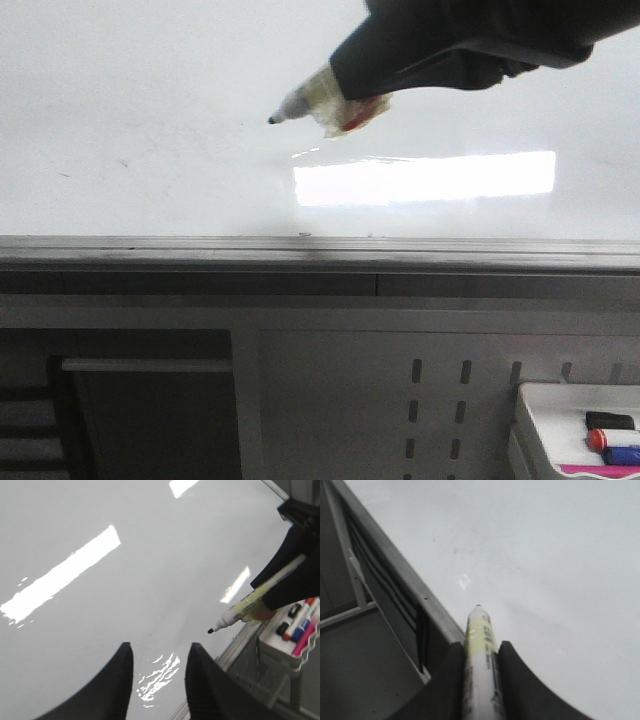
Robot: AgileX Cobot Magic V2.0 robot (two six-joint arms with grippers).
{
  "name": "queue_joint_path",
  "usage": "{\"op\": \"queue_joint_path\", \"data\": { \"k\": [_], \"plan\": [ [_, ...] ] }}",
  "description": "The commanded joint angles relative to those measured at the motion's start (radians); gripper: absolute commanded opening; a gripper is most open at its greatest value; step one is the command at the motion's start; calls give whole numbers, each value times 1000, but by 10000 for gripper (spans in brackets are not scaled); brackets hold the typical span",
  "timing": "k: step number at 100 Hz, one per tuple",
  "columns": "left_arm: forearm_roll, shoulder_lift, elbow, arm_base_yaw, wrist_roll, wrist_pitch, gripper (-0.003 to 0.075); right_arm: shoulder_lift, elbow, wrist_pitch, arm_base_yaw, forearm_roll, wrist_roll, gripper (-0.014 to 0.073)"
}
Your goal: Write number 4 on whiteboard
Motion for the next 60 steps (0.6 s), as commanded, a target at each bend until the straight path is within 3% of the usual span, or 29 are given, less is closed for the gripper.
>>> {"op": "queue_joint_path", "data": {
  "k": [1, 12, 36, 60],
  "plan": [
    [-99, -86, 45, 14, -62, -50, 114, -17, -24, -103, -55, -20, 1, -71],
    [-101, -179, 158, 14, -62, -48, -21, -2, -26, -155, -137, -20, 1, -71],
    [-310, -313, 321, 14, -62, -104, -20, 44, -109, -139, -245, -20, 1, -71],
    [-329, -320, 340, 14, -62, -118, -20, 114, -214, -52, -250, -20, 1, -60]
  ]
}}
